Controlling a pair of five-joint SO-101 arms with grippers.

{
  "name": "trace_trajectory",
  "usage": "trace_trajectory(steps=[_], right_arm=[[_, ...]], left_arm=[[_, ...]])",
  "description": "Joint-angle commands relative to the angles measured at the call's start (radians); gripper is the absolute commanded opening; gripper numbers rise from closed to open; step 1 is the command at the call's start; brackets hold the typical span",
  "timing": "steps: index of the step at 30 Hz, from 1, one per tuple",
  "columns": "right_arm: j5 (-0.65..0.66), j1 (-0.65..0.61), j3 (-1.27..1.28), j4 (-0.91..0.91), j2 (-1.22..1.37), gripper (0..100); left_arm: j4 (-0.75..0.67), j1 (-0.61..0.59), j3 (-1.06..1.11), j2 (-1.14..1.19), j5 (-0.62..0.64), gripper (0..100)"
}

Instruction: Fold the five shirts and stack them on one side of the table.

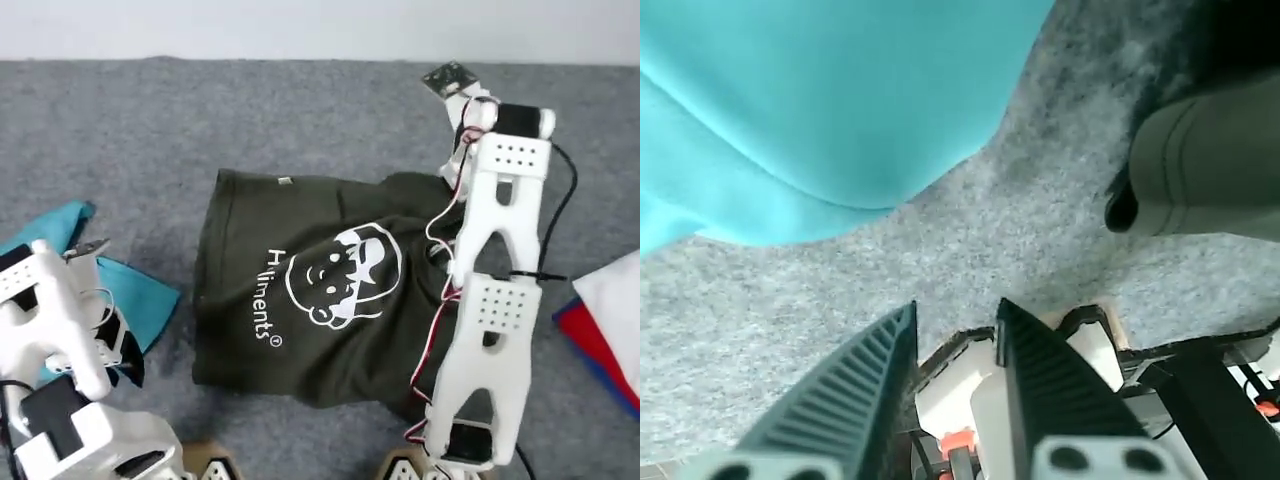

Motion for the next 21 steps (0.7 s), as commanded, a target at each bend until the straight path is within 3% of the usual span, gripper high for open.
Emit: trace_trajectory(steps=[1,7,14,21], right_arm=[[0.100,-0.050,0.327,0.044,-0.239,0.9],[0.285,-0.154,0.925,0.038,-0.556,0.9],[0.305,-0.174,1.183,0.042,-0.760,2.8],[0.301,-0.186,1.321,0.042,-0.940,27.0]], left_arm=[[0.031,-0.002,0.002,-0.044,0.009,12],[0.031,-0.002,0.002,-0.044,0.008,12],[0.031,-0.002,0.002,-0.044,0.008,12],[0.031,-0.002,0.002,-0.044,0.008,12]])
